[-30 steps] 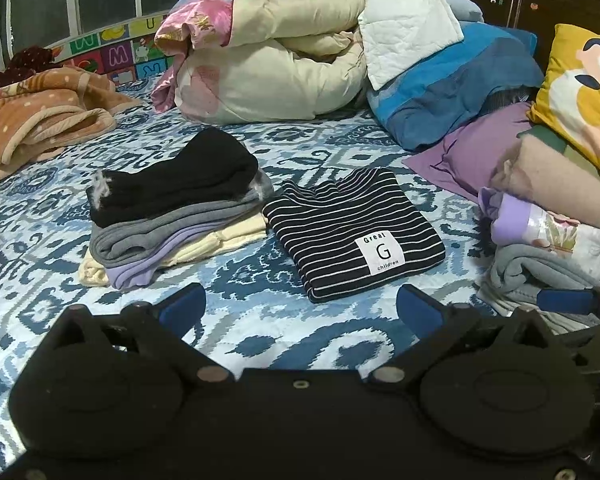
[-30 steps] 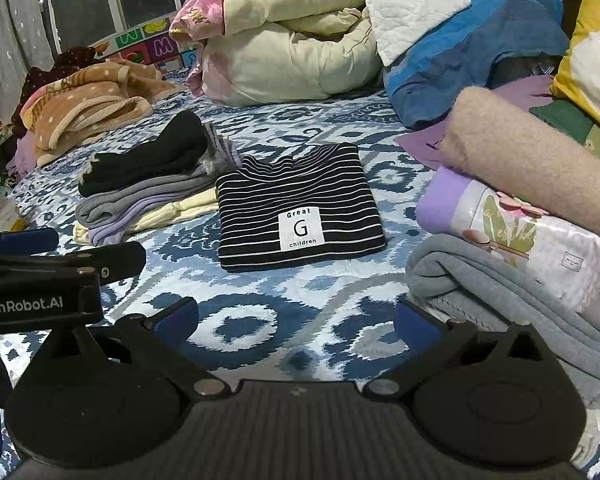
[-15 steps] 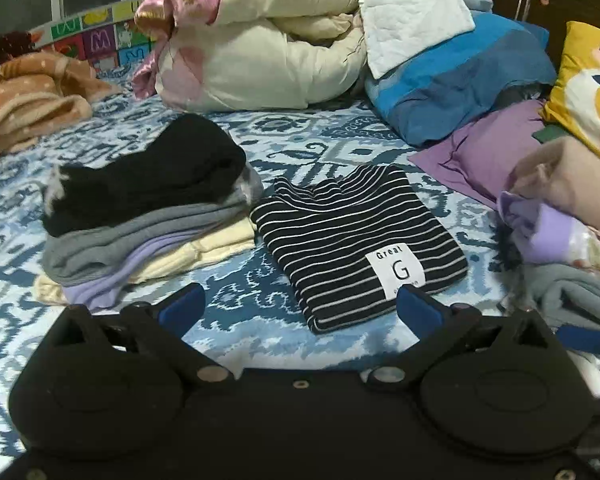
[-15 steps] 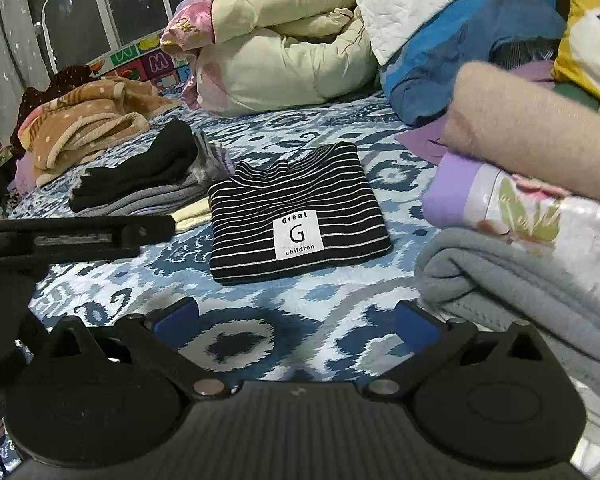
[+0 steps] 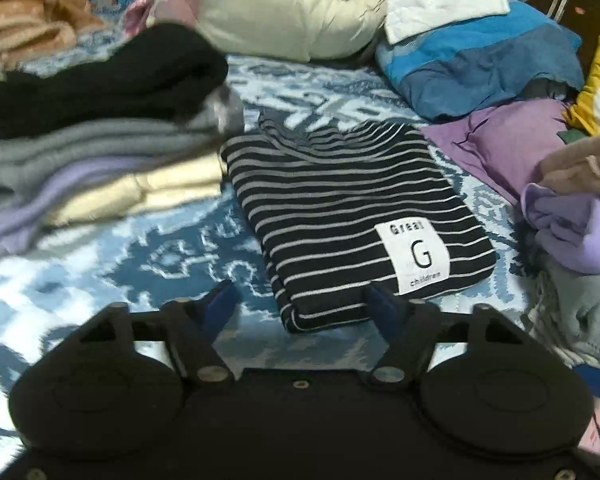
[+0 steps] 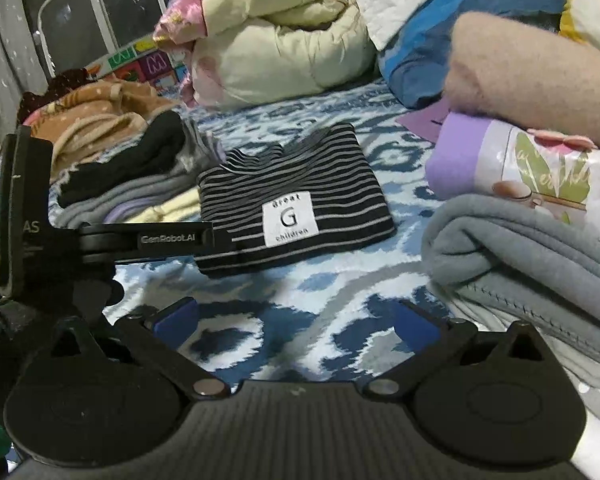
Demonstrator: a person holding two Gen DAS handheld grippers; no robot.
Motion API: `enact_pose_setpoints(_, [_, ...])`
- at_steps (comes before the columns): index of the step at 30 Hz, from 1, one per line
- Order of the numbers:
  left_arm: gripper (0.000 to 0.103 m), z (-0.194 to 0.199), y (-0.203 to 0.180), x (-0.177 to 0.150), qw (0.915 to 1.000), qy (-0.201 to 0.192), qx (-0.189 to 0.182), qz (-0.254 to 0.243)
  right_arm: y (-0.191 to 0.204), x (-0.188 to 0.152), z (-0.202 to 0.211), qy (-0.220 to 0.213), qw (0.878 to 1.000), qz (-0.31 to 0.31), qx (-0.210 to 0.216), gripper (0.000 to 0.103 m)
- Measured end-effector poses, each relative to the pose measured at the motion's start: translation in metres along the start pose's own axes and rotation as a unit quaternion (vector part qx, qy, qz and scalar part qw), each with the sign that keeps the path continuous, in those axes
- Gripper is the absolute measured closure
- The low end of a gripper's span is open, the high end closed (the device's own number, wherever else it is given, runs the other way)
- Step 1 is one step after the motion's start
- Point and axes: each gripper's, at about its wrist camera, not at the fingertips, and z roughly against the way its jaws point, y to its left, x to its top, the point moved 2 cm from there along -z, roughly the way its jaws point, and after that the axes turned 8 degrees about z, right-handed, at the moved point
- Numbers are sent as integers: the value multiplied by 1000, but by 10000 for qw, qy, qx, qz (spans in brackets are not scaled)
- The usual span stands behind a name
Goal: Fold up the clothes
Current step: 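Grasp the striped shirt edge with the left gripper while the right gripper grasps another edge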
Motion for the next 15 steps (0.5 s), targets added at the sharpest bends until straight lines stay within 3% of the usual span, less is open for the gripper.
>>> enact_pose_setpoints(1, [48, -2, 0, 0, 10000, 15, -87, 25, -1, 0, 0, 26, 10000, -7, 38, 0])
enact_pose_setpoints(3, [80, -4, -3, 0, 9997, 8, -233, 16, -1, 0, 1, 60, 10000, 8, 34, 0])
enact_pose_setpoints(5, [90, 3, -11, -2, 9992, -174, -250, -260, 0, 1, 2, 63, 10000, 57, 14, 0])
enact_pose_setpoints(11, [95, 41, -9, -2, 9954, -628, -419, -596, 4, 3, 7, 101, 9998, 136, 95, 0])
enact_pose_setpoints(15, [95, 83, 13, -6, 9899, -979, -108, -1017, 5, 4, 13, 69, 9993, 163, 325, 0])
